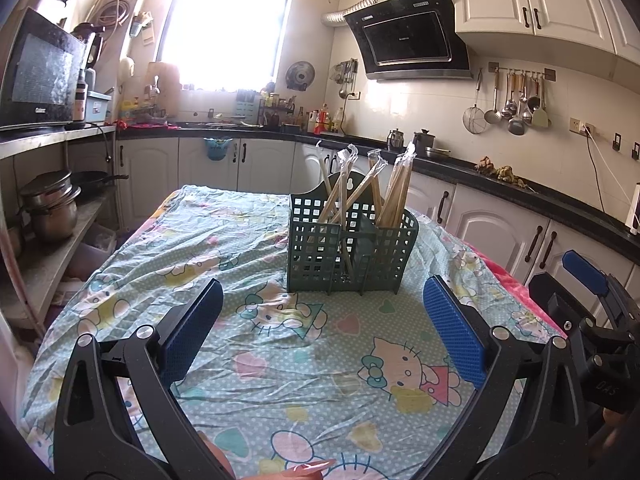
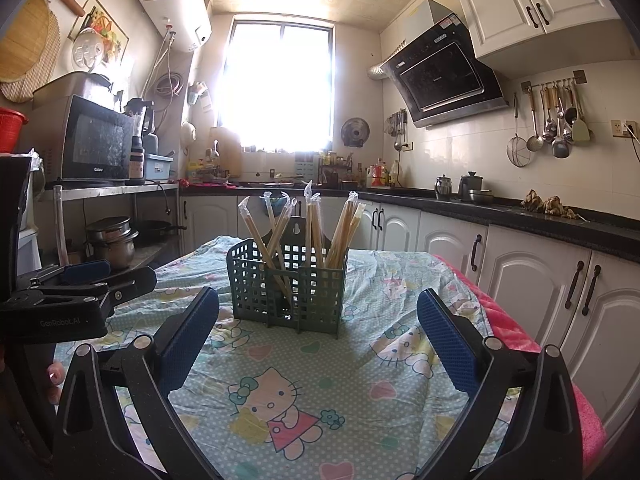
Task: Organize utensils
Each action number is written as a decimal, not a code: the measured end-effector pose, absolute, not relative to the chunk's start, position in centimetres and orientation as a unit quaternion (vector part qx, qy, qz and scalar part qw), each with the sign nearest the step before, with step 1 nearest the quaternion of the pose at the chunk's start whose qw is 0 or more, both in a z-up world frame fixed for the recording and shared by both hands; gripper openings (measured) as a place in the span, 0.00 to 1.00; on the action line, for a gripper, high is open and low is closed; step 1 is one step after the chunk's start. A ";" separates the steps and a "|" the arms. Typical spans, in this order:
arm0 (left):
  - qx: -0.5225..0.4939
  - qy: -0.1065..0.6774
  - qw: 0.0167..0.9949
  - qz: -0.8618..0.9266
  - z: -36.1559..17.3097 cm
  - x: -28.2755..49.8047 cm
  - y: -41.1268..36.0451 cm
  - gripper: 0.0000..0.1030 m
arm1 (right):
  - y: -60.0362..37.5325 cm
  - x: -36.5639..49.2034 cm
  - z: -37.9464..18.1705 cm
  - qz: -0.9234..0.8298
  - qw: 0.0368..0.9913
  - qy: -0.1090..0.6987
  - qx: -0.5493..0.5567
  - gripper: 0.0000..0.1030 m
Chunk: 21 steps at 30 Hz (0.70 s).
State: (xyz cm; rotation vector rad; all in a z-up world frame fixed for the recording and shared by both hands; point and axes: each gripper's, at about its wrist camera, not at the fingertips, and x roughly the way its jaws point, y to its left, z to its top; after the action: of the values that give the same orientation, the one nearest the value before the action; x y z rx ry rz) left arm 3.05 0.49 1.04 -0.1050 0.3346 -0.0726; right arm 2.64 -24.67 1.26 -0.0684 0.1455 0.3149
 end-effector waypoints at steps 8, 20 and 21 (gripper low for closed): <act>-0.053 0.167 0.984 -0.035 1.2 3.1 0.6 0.90 | -24.7 2.6 1.3 0.156 0.984 0.073 -0.034 0.94; -0.056 0.167 0.983 -0.042 1.1 3.1 0.6 0.90 | -24.7 2.7 1.5 0.156 0.984 0.074 -0.033 0.94; -0.056 0.168 0.983 -0.043 1.1 3.2 0.6 0.90 | -24.8 2.7 1.5 0.156 0.984 0.074 -0.033 0.94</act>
State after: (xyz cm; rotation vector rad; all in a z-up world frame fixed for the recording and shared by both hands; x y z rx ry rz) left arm 3.16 0.62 1.06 -0.1133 0.3369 -0.0869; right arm 2.70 -24.77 1.50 -0.0670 0.1490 0.3134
